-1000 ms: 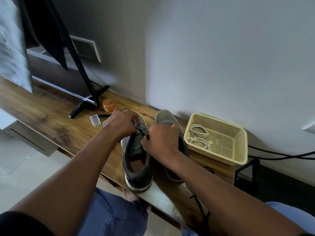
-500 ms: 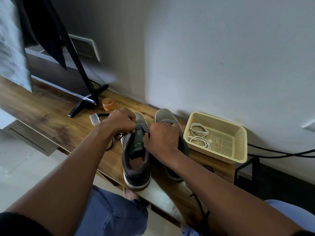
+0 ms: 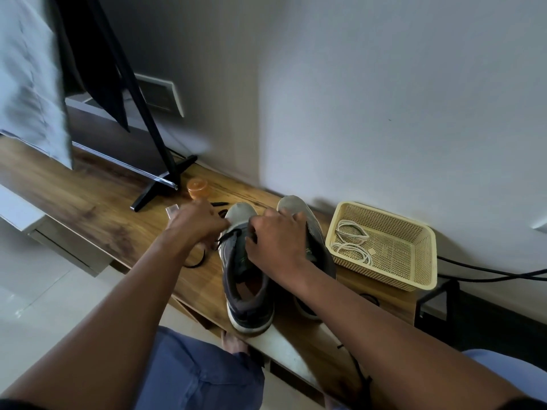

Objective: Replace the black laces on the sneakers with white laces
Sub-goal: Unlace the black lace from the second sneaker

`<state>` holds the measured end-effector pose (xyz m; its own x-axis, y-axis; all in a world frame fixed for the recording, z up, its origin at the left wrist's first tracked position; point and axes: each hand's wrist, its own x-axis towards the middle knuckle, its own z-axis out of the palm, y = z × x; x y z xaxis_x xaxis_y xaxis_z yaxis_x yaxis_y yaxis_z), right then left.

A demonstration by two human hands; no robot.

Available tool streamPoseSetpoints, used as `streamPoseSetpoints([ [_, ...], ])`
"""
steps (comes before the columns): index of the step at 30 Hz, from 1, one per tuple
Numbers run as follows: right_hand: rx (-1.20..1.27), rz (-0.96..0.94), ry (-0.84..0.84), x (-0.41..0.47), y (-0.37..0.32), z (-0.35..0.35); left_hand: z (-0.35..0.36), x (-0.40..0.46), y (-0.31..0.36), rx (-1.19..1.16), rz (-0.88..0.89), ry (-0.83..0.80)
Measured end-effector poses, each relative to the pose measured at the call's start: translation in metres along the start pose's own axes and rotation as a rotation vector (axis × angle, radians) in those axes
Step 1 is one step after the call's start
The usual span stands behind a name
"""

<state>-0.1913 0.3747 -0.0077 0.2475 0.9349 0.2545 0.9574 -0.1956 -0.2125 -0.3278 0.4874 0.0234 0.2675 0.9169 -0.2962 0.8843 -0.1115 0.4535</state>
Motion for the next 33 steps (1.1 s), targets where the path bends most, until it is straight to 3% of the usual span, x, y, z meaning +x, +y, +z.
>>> streamPoseSetpoints([
  [3, 0.007, 0.017, -0.031, 0.006, -0.006, 0.002, 0.006, -0.005, 0.008, -0.06, -0.035, -0.182],
  [7, 0.003, 0.059, -0.118, 0.013, -0.007, 0.007, 0.007, -0.008, 0.015, -0.029, -0.038, -0.241],
  [19, 0.052, 0.105, -0.15, 0.032, -0.02, 0.027, 0.004, -0.003, 0.012, -0.168, -0.05, -0.202],
  [26, 0.144, 0.117, -0.149, 0.036, -0.022, 0.034, 0.003, 0.001, -0.001, -0.163, -0.143, -0.148],
  [33, 0.15, 0.278, 0.082, 0.04, 0.009, 0.004, 0.001, -0.003, 0.0, -0.094, -0.165, -0.131],
])
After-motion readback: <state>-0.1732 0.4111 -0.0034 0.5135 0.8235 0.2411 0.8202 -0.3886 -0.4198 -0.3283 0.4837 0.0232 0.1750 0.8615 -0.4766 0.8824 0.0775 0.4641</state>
